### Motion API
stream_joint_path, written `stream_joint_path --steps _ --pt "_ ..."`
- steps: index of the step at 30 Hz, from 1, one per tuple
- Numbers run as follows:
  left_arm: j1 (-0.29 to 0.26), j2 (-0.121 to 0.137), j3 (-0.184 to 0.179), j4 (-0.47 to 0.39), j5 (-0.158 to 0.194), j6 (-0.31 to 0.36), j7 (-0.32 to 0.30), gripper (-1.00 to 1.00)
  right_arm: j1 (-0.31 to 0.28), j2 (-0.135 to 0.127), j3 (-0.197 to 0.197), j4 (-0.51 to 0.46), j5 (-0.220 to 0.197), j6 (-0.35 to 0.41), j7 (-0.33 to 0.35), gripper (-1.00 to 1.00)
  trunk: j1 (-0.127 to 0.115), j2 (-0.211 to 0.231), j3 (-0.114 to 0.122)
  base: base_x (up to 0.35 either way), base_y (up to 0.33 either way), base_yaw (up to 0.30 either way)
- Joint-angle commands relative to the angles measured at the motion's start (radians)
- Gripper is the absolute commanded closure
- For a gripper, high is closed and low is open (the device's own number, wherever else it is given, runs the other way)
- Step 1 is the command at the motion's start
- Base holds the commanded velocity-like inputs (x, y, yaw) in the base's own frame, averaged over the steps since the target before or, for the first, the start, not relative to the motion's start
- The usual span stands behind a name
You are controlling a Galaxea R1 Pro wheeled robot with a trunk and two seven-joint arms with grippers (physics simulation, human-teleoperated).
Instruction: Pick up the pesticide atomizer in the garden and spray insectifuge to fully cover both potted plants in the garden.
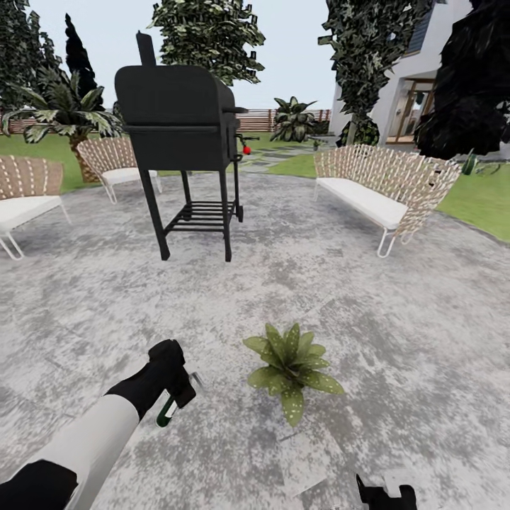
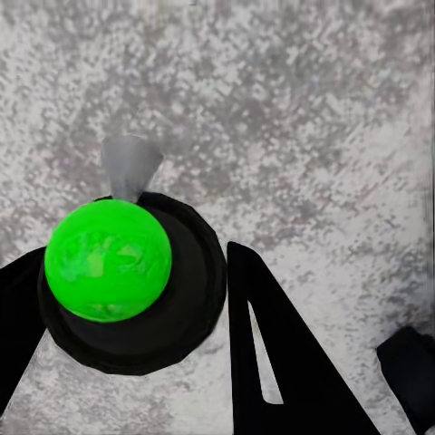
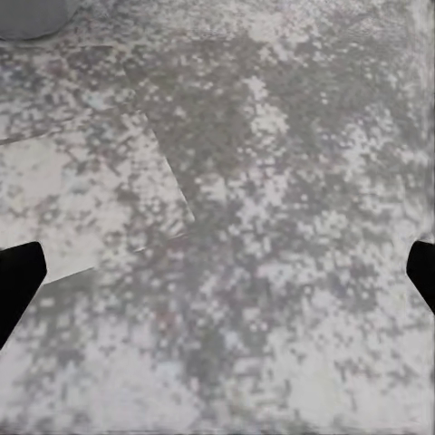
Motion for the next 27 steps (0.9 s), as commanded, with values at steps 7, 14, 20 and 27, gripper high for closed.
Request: stream_joint_path --steps 7,14,20,27 --pt "0.0 -0.021 -0.006 0.113 -0.022 0.001 -0.006 1.0 -0.001 0.002 -0.008 0.001 0.008 -0.004 0.003 -1.0 0.0 0.0 -0.001 0.181 0.117 -0.229" --pt "-0.009 -0.073 -0.099 0.116 -0.048 0.009 -0.01 1.0 -0.001 -0.003 -0.009 0.001 0.01 -0.004 0.003 -1.0 0.0 0.0 -0.001 0.211 0.157 -0.013" --pt "-0.006 -0.076 -0.108 0.122 -0.047 0.009 -0.013 1.0 -0.001 0.0 -0.009 0.001 0.008 -0.004 0.002 -1.0 0.0 0.0 -0.001 0.015 0.011 0.0" --pt "-0.006 -0.073 -0.108 0.122 -0.048 0.01 -0.013 1.0 -0.001 -0.001 -0.009 0.001 0.008 -0.004 0.002 -1.0 0.0 0.0 0.002 0.0 0.0 -0.182"
